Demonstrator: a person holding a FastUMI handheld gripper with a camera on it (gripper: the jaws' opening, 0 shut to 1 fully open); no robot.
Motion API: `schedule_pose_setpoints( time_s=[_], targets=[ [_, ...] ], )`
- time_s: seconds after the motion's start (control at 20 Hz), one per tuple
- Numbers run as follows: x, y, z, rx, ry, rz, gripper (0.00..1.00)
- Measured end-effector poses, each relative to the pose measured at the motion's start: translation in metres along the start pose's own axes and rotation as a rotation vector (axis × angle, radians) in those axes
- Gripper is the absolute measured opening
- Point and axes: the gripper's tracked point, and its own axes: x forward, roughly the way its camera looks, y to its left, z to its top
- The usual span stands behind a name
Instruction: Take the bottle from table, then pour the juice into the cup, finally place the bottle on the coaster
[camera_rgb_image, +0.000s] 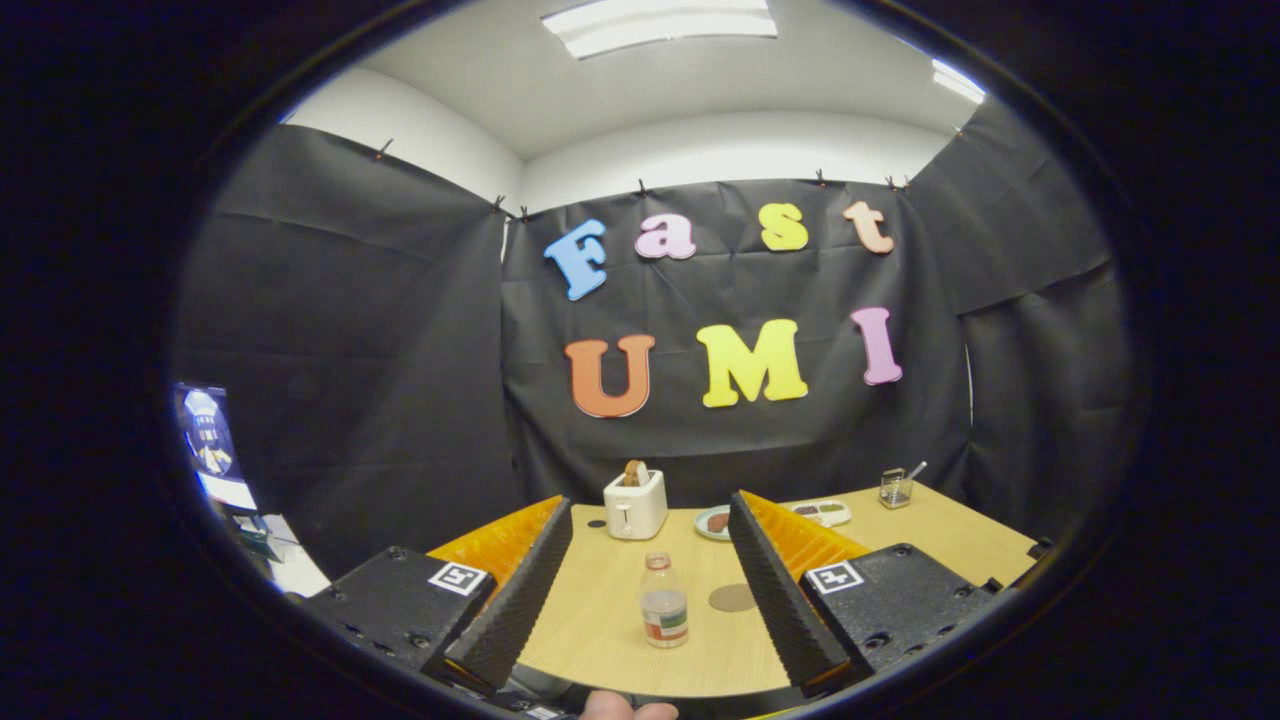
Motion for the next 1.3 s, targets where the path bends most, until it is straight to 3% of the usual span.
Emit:
schedule_pose_setpoints(
  time_s=[0.5,1.3],
  targets=[
    [0.026,-0.016,-0.032,-0.013,0.053,-0.034,1.00],
    [0.085,-0.021,-0.176,-0.054,0.099,-0.048,1.00]
  ],
)
